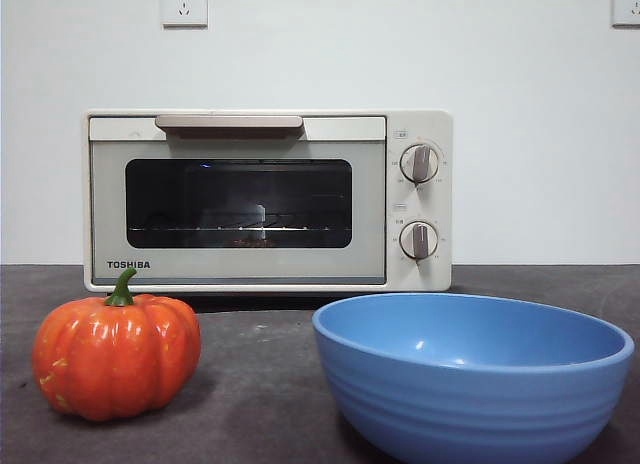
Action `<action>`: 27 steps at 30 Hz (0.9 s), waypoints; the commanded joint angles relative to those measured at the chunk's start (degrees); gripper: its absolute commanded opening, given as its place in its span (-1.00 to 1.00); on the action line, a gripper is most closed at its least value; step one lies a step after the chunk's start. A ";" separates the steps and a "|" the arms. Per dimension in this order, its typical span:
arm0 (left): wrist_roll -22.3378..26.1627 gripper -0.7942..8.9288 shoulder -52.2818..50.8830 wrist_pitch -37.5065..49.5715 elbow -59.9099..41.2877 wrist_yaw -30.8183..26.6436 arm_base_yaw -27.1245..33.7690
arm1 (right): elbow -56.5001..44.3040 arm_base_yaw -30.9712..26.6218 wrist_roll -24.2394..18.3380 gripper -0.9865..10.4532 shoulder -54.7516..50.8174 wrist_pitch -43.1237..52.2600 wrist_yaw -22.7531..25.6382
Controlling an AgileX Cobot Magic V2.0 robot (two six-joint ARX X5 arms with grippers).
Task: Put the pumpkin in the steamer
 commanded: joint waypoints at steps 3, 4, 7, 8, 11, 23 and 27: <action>-12.39 -0.80 -0.11 -0.70 0.52 1.36 0.00 | 0.24 0.07 6.12 -0.82 -0.17 1.97 -1.07; -13.00 -0.80 -0.11 -0.76 1.22 2.03 0.00 | 0.79 0.07 6.95 -0.82 -0.17 1.79 -0.98; -14.36 -0.80 0.00 -2.21 4.20 2.89 0.00 | 3.13 0.07 7.43 -0.82 -0.13 1.18 -0.98; -14.60 -0.80 0.09 -3.06 5.33 2.89 0.00 | 4.07 0.07 7.43 -0.82 -0.13 0.81 -1.01; -14.60 -0.80 0.94 -5.77 9.64 2.89 0.00 | 7.52 0.07 7.39 -0.82 0.20 -0.79 -0.98; -4.39 -0.80 13.27 -18.75 30.01 7.45 0.00 | 27.87 0.09 0.02 -0.82 14.51 -12.11 -3.41; 0.83 -0.80 19.32 -23.19 36.26 12.50 0.00 | 35.58 0.11 -4.59 -0.82 22.69 -18.49 -9.25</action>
